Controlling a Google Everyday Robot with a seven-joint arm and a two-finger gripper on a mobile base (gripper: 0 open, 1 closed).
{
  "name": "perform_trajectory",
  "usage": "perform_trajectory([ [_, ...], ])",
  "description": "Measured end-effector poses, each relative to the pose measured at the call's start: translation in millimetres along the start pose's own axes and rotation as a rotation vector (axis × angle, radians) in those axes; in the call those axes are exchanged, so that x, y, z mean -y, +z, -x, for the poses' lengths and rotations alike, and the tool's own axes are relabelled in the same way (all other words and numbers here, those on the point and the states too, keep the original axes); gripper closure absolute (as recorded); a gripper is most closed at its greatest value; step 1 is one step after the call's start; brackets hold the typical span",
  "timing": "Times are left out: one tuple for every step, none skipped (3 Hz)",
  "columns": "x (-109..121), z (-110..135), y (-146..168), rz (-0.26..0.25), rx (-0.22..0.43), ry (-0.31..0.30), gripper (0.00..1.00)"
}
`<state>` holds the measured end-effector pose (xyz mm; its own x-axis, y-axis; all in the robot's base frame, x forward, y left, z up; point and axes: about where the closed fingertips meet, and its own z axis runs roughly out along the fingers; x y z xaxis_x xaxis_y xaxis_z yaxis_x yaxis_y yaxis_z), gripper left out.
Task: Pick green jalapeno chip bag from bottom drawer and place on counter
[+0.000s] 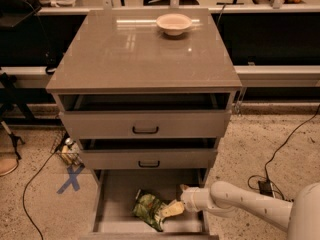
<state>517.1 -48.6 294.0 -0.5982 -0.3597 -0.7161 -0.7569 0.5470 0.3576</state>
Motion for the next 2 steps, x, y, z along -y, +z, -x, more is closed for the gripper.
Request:
perform_trajectory([
  [1.5, -8.0, 12.3, -0.005, -0.009, 0.011, 0.0],
  [9.5, -23.3, 43.2, -0.022, -0.041, 0.014, 0.0],
])
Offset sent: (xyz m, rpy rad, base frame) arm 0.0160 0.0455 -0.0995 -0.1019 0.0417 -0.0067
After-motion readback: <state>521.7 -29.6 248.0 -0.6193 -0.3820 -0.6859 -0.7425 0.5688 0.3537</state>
